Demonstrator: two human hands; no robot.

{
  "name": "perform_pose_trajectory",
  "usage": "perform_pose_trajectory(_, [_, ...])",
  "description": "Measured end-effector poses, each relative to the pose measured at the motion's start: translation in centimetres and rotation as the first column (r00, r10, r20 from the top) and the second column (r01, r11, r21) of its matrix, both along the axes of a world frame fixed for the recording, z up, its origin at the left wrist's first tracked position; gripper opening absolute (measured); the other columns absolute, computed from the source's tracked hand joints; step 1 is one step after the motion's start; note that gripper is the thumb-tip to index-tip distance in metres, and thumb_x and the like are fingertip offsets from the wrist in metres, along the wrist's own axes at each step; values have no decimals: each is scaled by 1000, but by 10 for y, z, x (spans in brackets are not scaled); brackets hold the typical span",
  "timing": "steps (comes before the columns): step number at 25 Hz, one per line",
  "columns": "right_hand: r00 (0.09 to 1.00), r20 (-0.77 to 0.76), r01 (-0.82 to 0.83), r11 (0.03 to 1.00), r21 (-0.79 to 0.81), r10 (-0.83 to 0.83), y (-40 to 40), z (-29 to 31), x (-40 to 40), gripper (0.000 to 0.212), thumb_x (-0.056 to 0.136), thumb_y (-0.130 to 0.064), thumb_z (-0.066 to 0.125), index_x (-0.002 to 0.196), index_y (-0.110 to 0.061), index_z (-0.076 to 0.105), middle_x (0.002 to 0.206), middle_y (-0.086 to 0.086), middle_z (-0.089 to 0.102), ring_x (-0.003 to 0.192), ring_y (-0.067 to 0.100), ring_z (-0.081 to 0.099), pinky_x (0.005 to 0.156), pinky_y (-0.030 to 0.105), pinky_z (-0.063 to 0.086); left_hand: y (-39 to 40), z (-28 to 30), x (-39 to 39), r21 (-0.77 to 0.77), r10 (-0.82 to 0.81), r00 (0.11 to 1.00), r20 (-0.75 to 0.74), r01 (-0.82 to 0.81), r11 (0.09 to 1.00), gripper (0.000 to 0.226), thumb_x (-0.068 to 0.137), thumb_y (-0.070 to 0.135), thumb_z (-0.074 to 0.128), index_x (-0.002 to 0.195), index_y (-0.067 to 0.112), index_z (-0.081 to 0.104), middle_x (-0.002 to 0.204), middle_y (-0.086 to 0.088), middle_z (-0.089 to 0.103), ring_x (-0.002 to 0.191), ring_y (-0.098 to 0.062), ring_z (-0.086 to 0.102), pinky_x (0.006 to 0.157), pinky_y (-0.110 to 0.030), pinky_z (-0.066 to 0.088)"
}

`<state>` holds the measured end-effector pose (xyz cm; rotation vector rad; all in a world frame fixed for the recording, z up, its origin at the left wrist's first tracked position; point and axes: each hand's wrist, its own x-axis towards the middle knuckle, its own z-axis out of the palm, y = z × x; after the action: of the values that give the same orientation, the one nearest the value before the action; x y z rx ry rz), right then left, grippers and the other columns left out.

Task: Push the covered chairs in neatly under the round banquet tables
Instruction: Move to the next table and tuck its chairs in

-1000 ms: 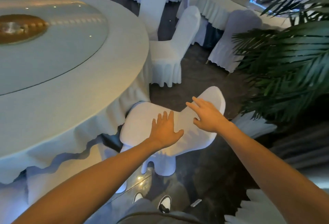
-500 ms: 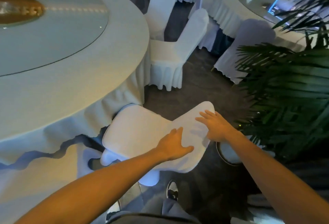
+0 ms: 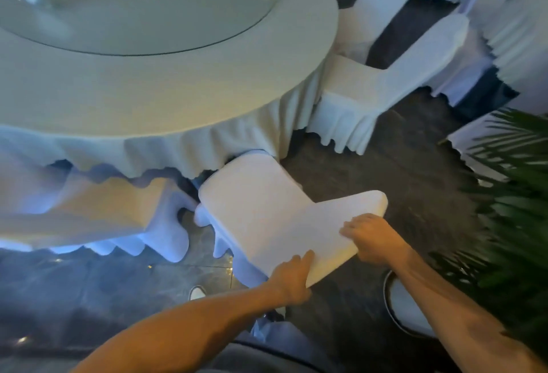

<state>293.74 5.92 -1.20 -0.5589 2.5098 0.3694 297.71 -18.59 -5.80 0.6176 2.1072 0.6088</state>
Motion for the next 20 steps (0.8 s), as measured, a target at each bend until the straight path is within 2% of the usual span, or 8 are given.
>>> perform_pose_trajectory(4, [999,-32,-2,1000,-1,2,-10,-2,3,43,77,-27,61,121,-26,60,118,-3,64,108,20,58,101,38,42,-8,-11,5,-13,52,999,-17,-52,999,81,94,28,59,156,26,7,156,-6,31,139,-31,33,116,-43,28])
perform_pose_trajectory(8, [1000,-23,-17,999,-31,17,-50,1,-7,31,79,-29,56,109,-24,61,102,-1,66,88,20,62,78,34,50,-47,-17,-10,-17,82,992,-93,-84,996,77,93,28,61,156,25,17,155,-7,34,140,-30,34,116,-40,26])
perform_pose_trajectory(10, [999,-39,-14,996,-84,10,-83,4,-16,24,77,-27,56,101,-22,61,96,0,68,84,22,64,70,32,47,-81,-15,-23,24,149,979,-141,-147,989,67,92,27,61,152,25,30,148,-6,45,133,-29,43,110,-37,34])
perform_pose_trajectory(13, [992,-124,-26,992,-120,11,-143,9,-40,17,75,-30,55,90,-22,58,87,0,67,77,24,65,60,33,37,-137,-1,-52,47,256,943,-212,-252,967,55,85,15,60,138,31,52,125,-2,63,111,-25,59,84,-25,41])
perform_pose_trajectory(16, [985,-170,-61,992,-107,42,-201,14,-62,9,73,-26,54,79,-21,49,77,1,65,63,25,59,53,32,28,-191,12,-85,19,326,908,-264,-333,943,52,82,12,56,129,35,62,112,-1,70,98,-26,63,72,-29,44])
perform_pose_trajectory(18, [984,-170,-73,989,-125,51,-236,12,-72,9,74,-25,52,75,-21,44,74,2,63,54,23,47,53,32,27,-226,15,-98,3,342,901,-265,-354,935,43,85,13,55,121,32,67,106,-2,71,92,-26,65,69,-33,48])
perform_pose_trajectory(20, [985,-166,-73,987,-141,50,-255,11,-77,11,73,-25,52,75,-22,42,73,2,62,52,22,38,54,31,27,-247,15,-107,-26,315,905,-288,-336,942,43,84,8,53,114,33,70,97,0,71,81,-23,62,61,-31,44])
